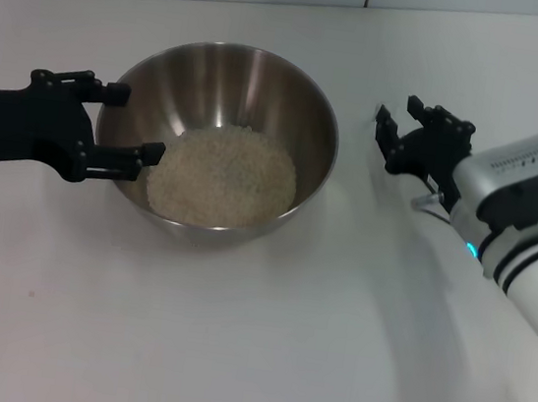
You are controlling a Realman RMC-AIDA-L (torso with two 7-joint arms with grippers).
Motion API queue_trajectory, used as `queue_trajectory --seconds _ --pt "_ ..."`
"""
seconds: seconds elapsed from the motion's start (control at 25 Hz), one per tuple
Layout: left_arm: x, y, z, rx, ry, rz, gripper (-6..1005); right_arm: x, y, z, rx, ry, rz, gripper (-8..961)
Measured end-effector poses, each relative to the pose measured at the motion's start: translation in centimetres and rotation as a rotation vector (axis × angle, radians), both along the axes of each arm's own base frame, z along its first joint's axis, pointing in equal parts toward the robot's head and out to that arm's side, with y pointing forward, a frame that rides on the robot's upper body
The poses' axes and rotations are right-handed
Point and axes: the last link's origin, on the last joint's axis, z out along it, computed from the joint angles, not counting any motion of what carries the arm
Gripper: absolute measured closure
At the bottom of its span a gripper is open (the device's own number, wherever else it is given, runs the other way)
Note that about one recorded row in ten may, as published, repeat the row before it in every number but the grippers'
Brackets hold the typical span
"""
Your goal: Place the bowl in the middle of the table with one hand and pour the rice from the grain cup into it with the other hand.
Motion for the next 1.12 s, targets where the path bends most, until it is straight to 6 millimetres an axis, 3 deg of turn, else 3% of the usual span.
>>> queue_trajectory --seconds 0.24,0.28,0.48,0.56,0.64,0.72,0.92,1.12 --pt "-0.1 0.0 -0.1 -0.002 0.001 0.005 167 1.2 -3.2 0.6 0.063 0.066 0.001 357" --pt "-0.2 0.0 -0.1 -0.003 0.000 0.007 167 1.4 -3.9 1.0 0.090 0.088 0.001 342" --pt "-0.4 0.1 -0.2 -0.001 0.000 0.015 166 2.2 -8.0 6.7 0.440 0.299 0.077 267" --pt "-0.4 0.1 -0.3 0.001 0.002 0.012 166 1.9 -8.5 8.7 0.478 0.382 0.170 238" --pt "-0.5 0.1 -0.3 0.002 0.003 0.012 167 1.4 -8.0 10.5 0.400 0.443 0.300 208" --pt "-0.6 0.0 -0.3 0.002 0.003 0.016 167 0.4 -7.0 11.8 0.182 0.476 0.470 178" --pt "-0.9 -0.2 -0.3 -0.002 0.001 0.027 166 -1.4 -4.9 12.5 -0.382 0.385 0.641 152" --pt "-1.1 -0.4 -0.3 -0.006 0.002 0.034 166 -2.6 -2.9 13.7 -0.515 0.247 0.643 153"
